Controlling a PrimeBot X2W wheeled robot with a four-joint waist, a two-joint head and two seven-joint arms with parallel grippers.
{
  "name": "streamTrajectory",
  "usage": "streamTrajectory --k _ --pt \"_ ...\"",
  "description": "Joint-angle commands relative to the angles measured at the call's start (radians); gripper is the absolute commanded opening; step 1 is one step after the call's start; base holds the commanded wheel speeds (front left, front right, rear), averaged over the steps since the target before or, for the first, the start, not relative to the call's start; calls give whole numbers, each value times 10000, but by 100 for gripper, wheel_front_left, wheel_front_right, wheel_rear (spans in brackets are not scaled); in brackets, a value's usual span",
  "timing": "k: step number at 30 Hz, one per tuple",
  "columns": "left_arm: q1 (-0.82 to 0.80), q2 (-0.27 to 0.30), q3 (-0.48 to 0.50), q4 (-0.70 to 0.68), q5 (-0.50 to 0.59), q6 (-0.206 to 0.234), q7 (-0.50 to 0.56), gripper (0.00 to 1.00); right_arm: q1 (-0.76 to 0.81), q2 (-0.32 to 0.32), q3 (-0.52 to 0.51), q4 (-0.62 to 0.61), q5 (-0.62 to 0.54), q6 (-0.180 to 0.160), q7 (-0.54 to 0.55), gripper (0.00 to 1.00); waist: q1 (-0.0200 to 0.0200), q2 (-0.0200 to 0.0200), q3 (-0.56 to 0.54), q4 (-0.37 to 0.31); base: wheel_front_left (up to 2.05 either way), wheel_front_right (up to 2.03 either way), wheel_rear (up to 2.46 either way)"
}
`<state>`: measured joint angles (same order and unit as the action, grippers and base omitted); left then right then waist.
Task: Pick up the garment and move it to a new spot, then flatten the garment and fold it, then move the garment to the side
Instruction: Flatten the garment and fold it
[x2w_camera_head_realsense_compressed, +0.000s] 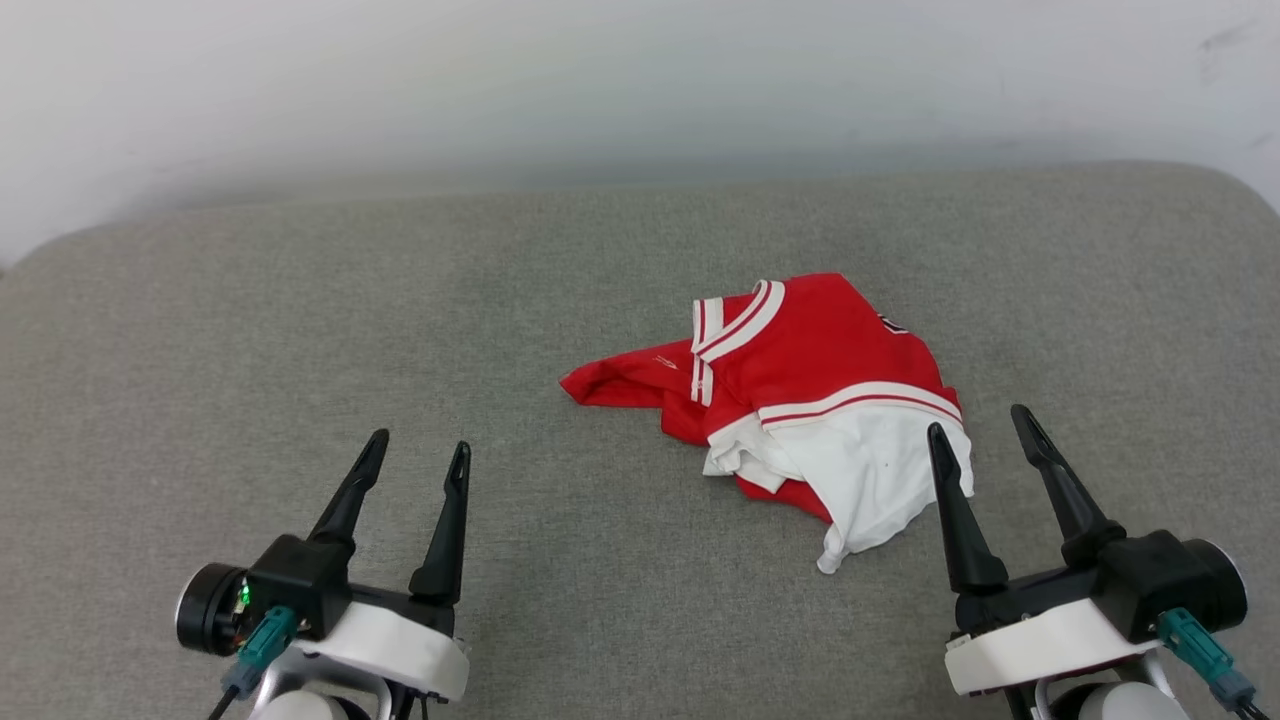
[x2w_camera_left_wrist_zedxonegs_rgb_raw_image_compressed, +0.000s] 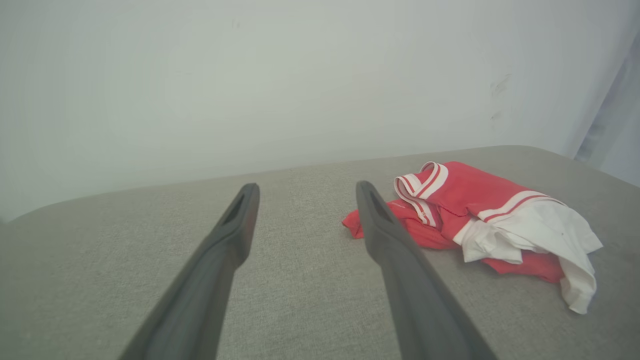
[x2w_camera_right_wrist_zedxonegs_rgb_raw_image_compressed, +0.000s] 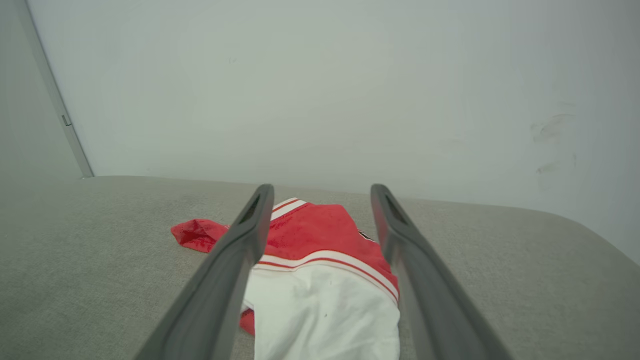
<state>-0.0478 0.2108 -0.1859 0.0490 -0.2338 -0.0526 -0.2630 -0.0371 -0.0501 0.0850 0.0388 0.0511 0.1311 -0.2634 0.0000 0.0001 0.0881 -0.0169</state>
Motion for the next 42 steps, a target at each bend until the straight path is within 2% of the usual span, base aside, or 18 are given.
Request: streamTrajectory --k 1,5,10,13,18,24,27,34,37,42 --pt "-205 81 -44 111 -18 -105 -26 100 -116 -2 -4 -47 -91 -6 -20 100 0 -1 191 -101 0 0 0" --pt "-1242 459 -495 553 10 -491 452 100 -311 -2 -52 -136 -158 -6 -20 100 0 -1 678 -259 0 0 0" --pt "-3116 1002 -1298 941 -573 -738 2197 100 -578 0 -79 -269 -108 -6 -20 100 0 -1 1384 -480 0 0 0" --pt "-4413 1354 -2142 1131 -1656 -771 3726 100 -720 -2 -81 -315 -61 -5 -20 100 0 -1 1765 -604 0 0 0" --pt "-6509 2435 -3382 1532 -3880 -772 6456 100 -1044 -3 -18 -413 -17 -6 -20 100 0 -1 2458 -913 0 0 0" --pt "-7983 3139 -4458 2083 -5759 -774 8779 100 -1313 -2 -30 -473 245 -6 -20 100 0 -1 3186 -1255 0 0 0" --pt "-8421 3309 -4767 2410 -6129 -777 9286 100 -1396 0 32 -429 278 -6 -20 100 0 -1 3399 -1375 0 0 0" --pt "-8568 3317 -5438 3270 -6539 -776 9635 100 -1519 -2 81 -409 380 -6 -20 100 0 -1 3600 -1572 0 0 0" --pt "-8464 3324 -5689 3588 -6639 -776 9625 0 -1585 -2 59 -392 400 -6 -20 100 0 -1 3635 -1584 0 0 0" --pt "-8509 3248 -5499 3942 -6710 -777 8610 0 -1582 -2 95 -249 368 -5 -20 100 0 -1 3452 -1487 0 0 0"
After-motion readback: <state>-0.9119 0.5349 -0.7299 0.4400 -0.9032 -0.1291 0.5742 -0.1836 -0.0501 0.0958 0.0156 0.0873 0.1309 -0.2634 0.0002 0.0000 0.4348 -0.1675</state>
